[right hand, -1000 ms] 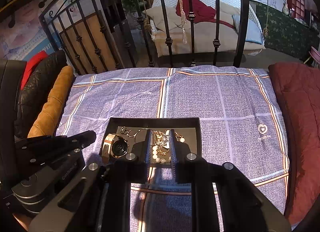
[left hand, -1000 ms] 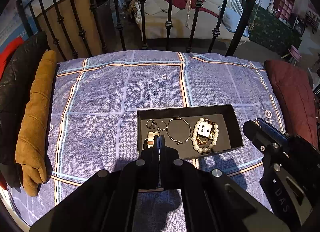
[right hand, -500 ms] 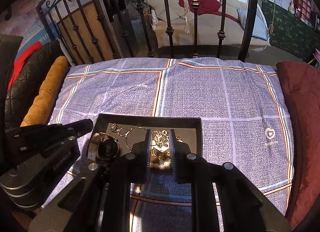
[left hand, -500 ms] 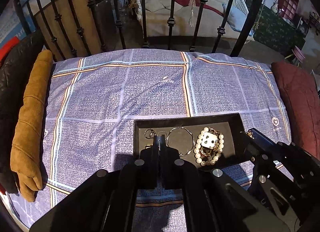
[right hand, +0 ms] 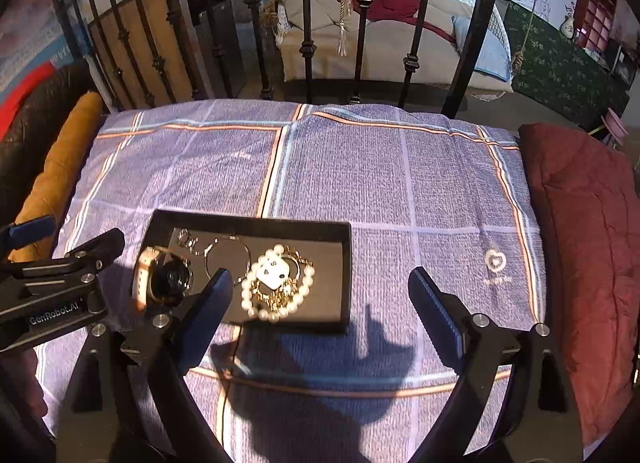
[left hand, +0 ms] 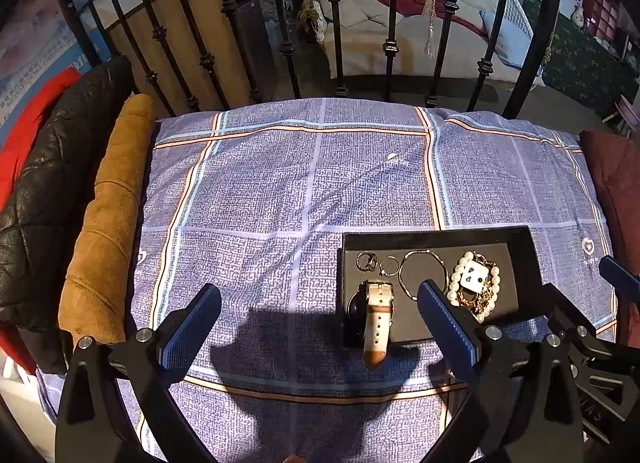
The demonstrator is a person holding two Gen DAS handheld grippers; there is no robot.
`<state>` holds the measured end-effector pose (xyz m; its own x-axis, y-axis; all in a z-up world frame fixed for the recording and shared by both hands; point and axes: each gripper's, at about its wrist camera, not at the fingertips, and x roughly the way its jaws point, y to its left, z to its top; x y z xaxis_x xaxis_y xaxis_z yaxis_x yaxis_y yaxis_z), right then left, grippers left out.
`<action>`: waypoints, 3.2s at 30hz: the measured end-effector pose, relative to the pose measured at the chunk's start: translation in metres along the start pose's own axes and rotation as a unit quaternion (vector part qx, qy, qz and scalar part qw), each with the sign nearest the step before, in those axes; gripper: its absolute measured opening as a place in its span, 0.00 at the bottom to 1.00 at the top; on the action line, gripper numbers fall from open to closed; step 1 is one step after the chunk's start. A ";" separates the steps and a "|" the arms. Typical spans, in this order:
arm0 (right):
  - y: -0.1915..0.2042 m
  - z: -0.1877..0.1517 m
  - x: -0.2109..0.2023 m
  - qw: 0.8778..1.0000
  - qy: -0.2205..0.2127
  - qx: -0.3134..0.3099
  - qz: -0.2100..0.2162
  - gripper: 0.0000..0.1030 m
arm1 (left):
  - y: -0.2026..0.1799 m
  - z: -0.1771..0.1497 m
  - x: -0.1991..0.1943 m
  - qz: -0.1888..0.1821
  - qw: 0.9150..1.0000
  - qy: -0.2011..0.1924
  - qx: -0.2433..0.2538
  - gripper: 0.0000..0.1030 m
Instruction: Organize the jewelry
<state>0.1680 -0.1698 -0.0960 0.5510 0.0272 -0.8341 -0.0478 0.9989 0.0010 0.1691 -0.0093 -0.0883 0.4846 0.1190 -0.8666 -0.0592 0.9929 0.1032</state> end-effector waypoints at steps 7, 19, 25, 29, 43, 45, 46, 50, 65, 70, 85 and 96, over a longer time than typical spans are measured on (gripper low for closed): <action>0.007 -0.013 -0.012 1.000 0.012 0.013 0.004 0.86 | 0.005 -0.015 -0.013 -0.001 1.000 0.014 0.007 0.94; 0.008 -0.019 -0.021 1.000 0.003 0.023 -0.005 0.86 | 0.023 -0.023 -0.023 -0.032 0.999 0.015 -0.034 0.94; 0.009 -0.022 -0.022 1.000 0.002 0.023 -0.006 0.86 | 0.023 -0.025 -0.022 -0.028 0.999 0.020 -0.032 0.94; 0.009 -0.023 -0.024 1.000 0.000 0.024 -0.004 0.86 | 0.024 -0.027 -0.024 -0.030 0.999 0.019 -0.033 0.94; 0.006 -0.026 -0.027 1.000 -0.003 0.026 -0.004 0.86 | 0.014 -0.030 -0.029 -0.031 0.999 0.016 -0.013 0.94; 0.005 -0.026 -0.027 1.000 -0.003 0.027 -0.003 0.86 | 0.013 -0.030 -0.030 -0.031 0.999 0.015 -0.012 0.94; 0.005 -0.026 -0.027 1.000 -0.005 0.027 -0.004 0.86 | 0.012 -0.031 -0.030 -0.030 0.999 0.014 -0.010 0.94; 0.004 -0.025 -0.028 1.000 -0.006 0.027 -0.003 0.86 | 0.010 -0.031 -0.031 -0.031 0.999 0.014 -0.007 0.94; -0.002 -0.024 -0.026 1.000 -0.004 0.029 -0.003 0.86 | 0.002 -0.031 -0.031 -0.033 0.999 0.017 -0.001 0.94; -0.003 -0.023 -0.025 1.000 -0.003 0.030 -0.003 0.86 | 0.001 -0.031 -0.030 -0.032 0.999 0.017 0.002 0.94; -0.004 -0.022 -0.024 1.000 -0.004 0.030 -0.003 0.86 | 0.000 -0.030 -0.030 -0.032 0.999 0.017 0.003 0.94; -0.002 -0.021 -0.024 1.000 -0.004 0.028 -0.004 0.86 | 0.002 -0.031 -0.030 -0.031 0.999 0.017 -0.001 0.94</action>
<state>0.1375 -0.1734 -0.0880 0.5585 0.0202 -0.8292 0.0030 0.9996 0.0263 0.1278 -0.0106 -0.0771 0.4568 0.0564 -0.8878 -0.0318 0.9984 0.0470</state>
